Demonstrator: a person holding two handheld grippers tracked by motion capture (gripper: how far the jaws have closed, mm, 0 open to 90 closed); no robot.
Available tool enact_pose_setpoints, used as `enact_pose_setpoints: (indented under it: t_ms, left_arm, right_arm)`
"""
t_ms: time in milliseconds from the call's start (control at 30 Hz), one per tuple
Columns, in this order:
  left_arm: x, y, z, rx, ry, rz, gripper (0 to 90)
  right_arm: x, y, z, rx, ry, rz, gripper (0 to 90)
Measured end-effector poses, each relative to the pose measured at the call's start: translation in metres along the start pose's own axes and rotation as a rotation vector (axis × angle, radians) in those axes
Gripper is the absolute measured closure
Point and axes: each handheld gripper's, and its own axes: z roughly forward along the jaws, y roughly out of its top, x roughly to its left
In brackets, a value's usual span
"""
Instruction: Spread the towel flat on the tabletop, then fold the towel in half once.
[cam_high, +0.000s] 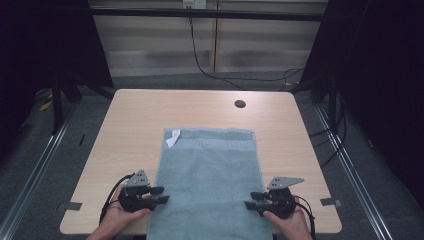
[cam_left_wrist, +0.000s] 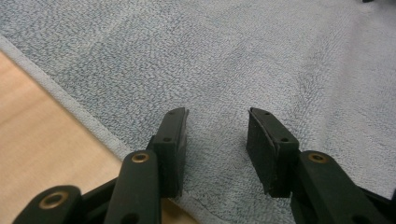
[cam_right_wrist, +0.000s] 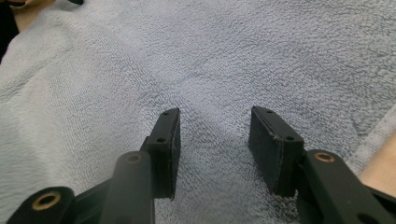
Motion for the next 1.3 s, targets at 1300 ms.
enact_pose_setpoints:
  t_ms: [1300]
  left_arm:
    - [0.075, 0.053, 0.036, -0.001, 0.196, -0.062, 45.2]
  right_arm:
    - [-0.055, 0.062, 0.033, -0.037, -0.118, 0.012, 46.5]
